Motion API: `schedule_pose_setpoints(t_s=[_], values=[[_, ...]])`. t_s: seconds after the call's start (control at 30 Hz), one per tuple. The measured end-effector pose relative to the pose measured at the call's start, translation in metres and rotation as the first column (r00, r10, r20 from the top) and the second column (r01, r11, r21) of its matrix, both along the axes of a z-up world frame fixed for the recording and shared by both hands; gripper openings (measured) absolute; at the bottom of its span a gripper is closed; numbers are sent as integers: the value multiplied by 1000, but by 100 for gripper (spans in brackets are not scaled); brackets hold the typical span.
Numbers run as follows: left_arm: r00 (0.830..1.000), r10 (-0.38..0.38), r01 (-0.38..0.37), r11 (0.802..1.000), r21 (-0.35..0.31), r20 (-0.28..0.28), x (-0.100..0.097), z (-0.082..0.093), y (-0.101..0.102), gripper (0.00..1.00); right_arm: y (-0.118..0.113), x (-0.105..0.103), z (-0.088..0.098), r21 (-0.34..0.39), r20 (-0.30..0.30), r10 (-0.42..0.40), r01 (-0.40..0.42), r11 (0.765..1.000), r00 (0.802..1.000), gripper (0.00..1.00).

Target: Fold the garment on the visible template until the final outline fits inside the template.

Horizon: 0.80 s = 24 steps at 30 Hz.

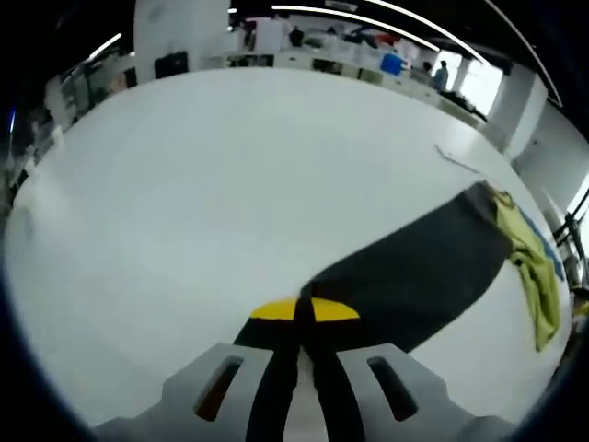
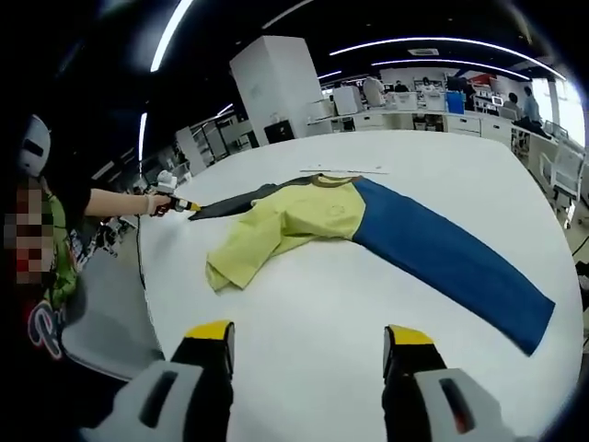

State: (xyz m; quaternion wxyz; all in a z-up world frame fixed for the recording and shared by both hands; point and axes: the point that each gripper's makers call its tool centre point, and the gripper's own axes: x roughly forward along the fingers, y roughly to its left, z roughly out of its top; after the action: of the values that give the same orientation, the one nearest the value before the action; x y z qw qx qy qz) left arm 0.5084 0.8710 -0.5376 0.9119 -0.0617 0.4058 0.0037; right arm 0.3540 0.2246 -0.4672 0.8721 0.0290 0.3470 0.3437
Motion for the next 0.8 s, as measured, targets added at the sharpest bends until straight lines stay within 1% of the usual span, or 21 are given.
schedule_pose_setpoints(t_s=[0.1,0.17,0.23,0.27,0.3,0.37,0.4,0.43,0.5,0.53,0.63,0.7,0.77,0.8], values=[[1000,-2,2,1000,11,15,-2,1,-1,0,-1,-3,1,5,3,-9,9,1000,1000,65],[1000,10,-10,1000,4,29,-2,2,-1,1,-4,-5,1,9,3,-21,21,1000,1000,65],[999,6,-7,1000,22,54,-3,2,-1,2,-5,-6,0,10,-1,-29,29,1000,1000,64],[998,8,-10,999,35,62,-2,3,1,5,-6,-7,0,10,-2,-30,30,999,1000,64],[997,16,-20,999,47,74,-2,4,3,9,-6,-7,0,13,-4,-33,33,999,999,64],[997,11,-15,999,45,83,-2,5,1,22,-5,-8,0,16,-10,-34,34,999,999,64],[996,3,-8,998,62,87,-1,5,0,29,-6,-8,-1,14,-10,-34,34,999,999,64],[997,2,-8,998,69,83,-1,4,-1,38,-5,-8,-1,13,-10,-33,34,999,999,64],[997,-11,5,997,83,75,0,2,-3,49,-5,-7,0,18,-10,-34,34,999,999,65],[997,-14,7,996,89,74,0,1,-3,52,-4,-7,0,19,-9,-35,35,999,999,65],[997,-5,-2,997,77,83,2,0,-3,61,-2,-5,1,22,-6,-30,30,999,1000,65],[995,-9,0,997,83,98,3,3,-4,65,-2,-5,2,21,-3,-26,26,999,1000,65],[994,-10,2,997,72,113,4,9,-8,69,-2,-5,2,20,0,-28,28,999,1000,65],[991,-13,5,998,63,130,5,14,-10,69,-2,-5,2,26,0,-32,32,999,999,65]])
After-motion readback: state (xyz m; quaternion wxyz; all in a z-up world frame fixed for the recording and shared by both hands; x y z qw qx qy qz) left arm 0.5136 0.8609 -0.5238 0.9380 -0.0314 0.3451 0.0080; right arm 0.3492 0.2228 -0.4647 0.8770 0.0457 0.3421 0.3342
